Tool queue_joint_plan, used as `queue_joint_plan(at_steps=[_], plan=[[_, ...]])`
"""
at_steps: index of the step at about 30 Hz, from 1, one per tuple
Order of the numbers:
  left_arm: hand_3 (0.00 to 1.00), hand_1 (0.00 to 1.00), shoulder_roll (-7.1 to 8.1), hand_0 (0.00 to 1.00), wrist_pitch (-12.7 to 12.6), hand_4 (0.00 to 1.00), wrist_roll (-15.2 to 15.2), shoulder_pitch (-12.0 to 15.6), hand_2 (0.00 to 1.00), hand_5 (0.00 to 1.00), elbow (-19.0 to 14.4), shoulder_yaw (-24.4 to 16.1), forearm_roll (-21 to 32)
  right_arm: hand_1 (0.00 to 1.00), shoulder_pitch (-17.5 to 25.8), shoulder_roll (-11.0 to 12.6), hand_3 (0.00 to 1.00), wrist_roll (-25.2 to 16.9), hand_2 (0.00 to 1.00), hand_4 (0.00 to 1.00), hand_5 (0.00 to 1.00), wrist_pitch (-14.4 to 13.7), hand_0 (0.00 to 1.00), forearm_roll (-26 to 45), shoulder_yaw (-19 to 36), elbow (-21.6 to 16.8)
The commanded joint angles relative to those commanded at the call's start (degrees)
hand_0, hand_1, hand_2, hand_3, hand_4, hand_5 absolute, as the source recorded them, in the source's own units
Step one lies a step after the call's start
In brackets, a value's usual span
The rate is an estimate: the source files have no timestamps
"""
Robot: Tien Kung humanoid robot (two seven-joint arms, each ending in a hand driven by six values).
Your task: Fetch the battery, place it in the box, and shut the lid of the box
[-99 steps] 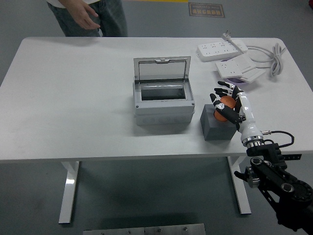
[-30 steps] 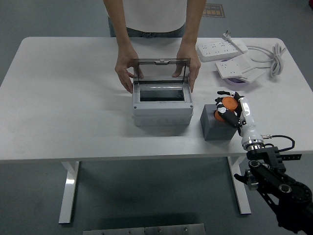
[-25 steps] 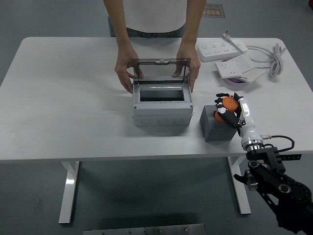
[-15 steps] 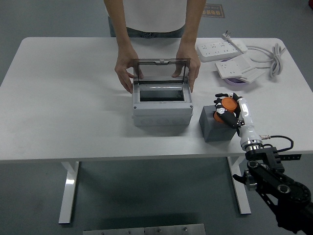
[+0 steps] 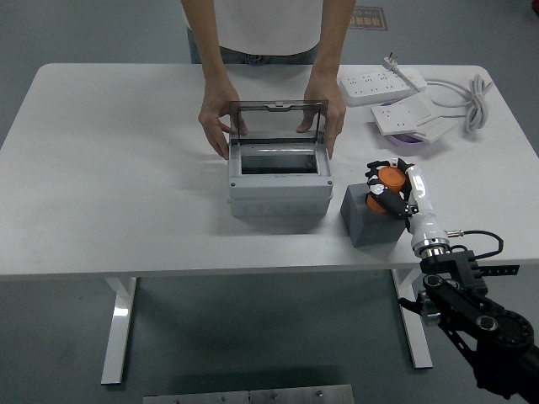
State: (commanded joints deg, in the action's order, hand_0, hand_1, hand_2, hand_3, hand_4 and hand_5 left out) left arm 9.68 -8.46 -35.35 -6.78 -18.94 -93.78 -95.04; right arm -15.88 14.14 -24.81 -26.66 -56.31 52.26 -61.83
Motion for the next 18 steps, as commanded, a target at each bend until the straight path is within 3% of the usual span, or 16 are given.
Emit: queue_joint_plan(at_steps=[1,2,7,8,18], plan=[[0.686,0.625,0.01,0.433,0.0,0.781,0.0,0.0,0.641,0.963,0.0,0.0,0.0,0.349,0.0,0.0,0.460,0.1,0.452,0.186,0.002,-0.1,0.323,0.0,0.0,0.0],[0.686,0.629,0.03,0.434,-0.1,0.780,-0.1,0.0,0.650,0.959,0.0,0.0,0.0,0.320,0.0,0.0,0.453,0.2,0.449,0.083,0.002,-0.2,0.272,-0.1,0.0,0.0],[0.686,0.629,0.07,0.434,-0.3,0.780,-0.1,-0.1,0.650,0.959,-0.1,0.0,-0.2,0.320,-0.2,0.0,0.453,0.7,0.449,0.083,0.002,-0.6,0.272,-0.2,0.0,0.0],[0.686,0.636,0.09,0.435,-0.3,0.786,-0.1,-0.1,0.657,0.944,-0.1,0.0,-0.2,0.292,-0.3,0.0,0.417,0.8,0.437,0.002,0.002,-0.6,0.149,-0.1,0.0,0.0],[0.686,0.639,0.23,0.435,-0.7,0.787,0.0,-0.4,0.660,0.940,-0.1,-0.1,-0.5,0.287,-2.1,0.3,0.389,1.0,0.420,0.002,0.002,-0.6,0.146,1.1,-1.0,0.2]])
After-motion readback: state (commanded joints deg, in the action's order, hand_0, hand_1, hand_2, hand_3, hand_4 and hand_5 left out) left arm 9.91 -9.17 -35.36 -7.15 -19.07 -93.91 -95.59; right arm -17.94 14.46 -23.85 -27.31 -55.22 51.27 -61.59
